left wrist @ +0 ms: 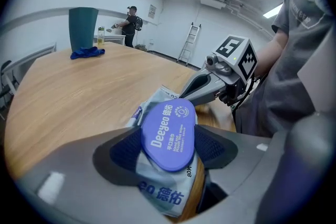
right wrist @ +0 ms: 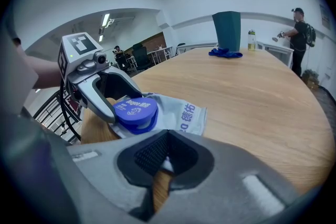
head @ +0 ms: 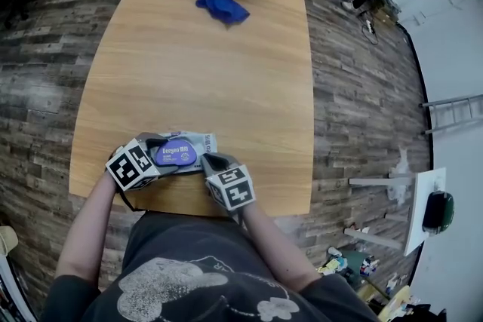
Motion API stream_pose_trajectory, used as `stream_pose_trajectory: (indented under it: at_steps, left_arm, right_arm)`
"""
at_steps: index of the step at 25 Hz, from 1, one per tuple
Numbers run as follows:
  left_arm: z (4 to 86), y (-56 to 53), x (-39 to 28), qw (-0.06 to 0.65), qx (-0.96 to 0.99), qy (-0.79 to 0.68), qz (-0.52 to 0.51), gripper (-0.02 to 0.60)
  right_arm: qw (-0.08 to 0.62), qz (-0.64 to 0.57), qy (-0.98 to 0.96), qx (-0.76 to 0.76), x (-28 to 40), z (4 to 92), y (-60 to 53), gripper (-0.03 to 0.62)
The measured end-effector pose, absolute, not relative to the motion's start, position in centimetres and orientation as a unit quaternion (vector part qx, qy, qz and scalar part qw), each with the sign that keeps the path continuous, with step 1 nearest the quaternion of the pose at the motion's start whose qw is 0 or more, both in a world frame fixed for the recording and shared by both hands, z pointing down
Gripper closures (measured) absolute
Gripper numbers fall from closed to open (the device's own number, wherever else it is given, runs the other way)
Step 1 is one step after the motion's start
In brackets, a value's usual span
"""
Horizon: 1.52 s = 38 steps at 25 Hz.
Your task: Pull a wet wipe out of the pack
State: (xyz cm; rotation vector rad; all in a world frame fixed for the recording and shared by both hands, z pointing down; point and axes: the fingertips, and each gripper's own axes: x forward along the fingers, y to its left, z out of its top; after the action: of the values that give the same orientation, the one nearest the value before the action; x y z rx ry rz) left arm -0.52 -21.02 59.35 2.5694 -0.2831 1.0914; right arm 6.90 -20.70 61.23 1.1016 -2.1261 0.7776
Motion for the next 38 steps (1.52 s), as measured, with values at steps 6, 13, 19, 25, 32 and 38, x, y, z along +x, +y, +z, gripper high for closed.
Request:
stream_pose_trajectory:
  at_steps: [6,13,19,25,32,38]
  left_arm:
    - [58.7,-20.8,-0.5,0.125,0.900,-0.119,0.401,0.240]
    - [57.7,-20.5,-0.4,0.084,0.907,-0.154,0.384,0.329]
    - [55.3,-21.1,-0.3,0.048,0.914,-0.191,0.355,0.469]
    - [54.3,-23.0,-0.5,0.020,0.915,-0.224,0.334,0.480]
    - [53.7,-26.8,-0.8,-0.028,0.901,-0.302,0.311,0.460]
    - [54.5,-29.4,-0.9,-0.031,0.889,-0.342,0.304,0.427]
  right_arm:
    - [0.305,0.288,-0.806,0.416,6.6,60.5,-20.9,0.603]
    - [0.307,0.291,-0.804,0.418,6.7,60.4,-20.9,0.603]
    - [0.303,0.293,-0.805,0.416,6.7,60.4,-20.9,0.603]
    - [0.299,0.297,-0.805,0.418,6.6,60.3,-21.0,0.603]
    - [0.298,0.297,-0.806,0.417,6.9,60.7,-20.9,0.603]
    - [0.298,0.299,-0.806,0.416,6.9,60.7,-20.8,0.603]
